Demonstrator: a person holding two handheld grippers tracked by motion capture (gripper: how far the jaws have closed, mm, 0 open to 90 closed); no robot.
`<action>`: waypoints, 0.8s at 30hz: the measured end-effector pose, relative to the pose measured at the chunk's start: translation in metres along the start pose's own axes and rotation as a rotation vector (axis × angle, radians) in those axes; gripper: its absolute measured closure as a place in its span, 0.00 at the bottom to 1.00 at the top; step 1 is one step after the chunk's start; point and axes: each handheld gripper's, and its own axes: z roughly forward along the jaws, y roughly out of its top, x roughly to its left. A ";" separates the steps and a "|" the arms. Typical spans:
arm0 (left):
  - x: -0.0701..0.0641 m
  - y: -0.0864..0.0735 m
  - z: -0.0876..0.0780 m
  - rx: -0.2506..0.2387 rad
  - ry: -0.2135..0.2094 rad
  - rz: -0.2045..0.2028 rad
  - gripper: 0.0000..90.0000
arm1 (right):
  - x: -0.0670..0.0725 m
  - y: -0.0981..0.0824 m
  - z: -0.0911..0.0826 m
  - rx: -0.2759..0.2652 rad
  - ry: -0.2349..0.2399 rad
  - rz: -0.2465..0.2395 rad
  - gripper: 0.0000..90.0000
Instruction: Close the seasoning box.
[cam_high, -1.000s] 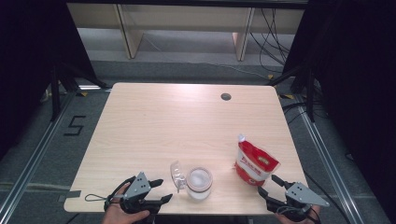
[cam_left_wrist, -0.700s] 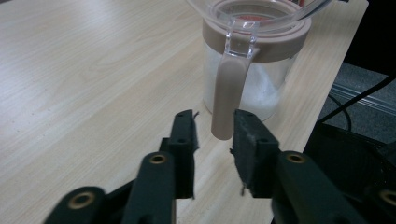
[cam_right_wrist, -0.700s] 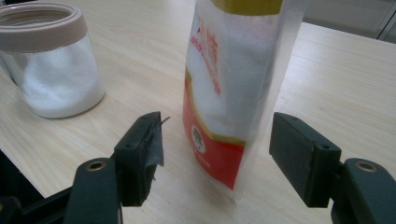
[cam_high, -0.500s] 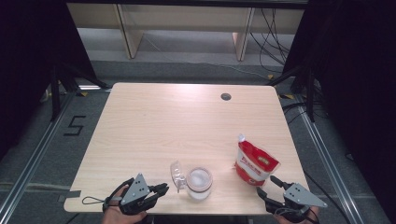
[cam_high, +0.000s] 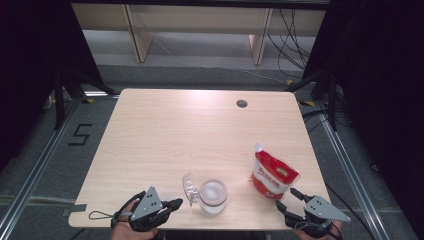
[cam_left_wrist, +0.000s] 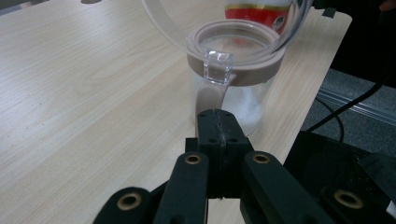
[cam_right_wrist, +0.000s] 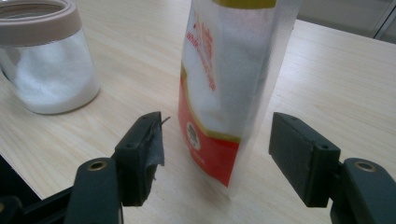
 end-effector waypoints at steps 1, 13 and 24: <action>-0.001 0.001 0.000 -0.006 0.002 -0.001 0.99 | -0.001 0.000 0.000 -0.011 -0.010 -0.025 0.40; -0.005 0.011 0.003 -0.027 -0.002 0.001 0.99 | 0.002 0.000 0.001 0.002 -0.002 -0.003 0.40; -0.006 0.017 0.008 -0.030 -0.024 0.013 0.99 | 0.002 0.000 0.001 0.013 0.000 -0.009 0.40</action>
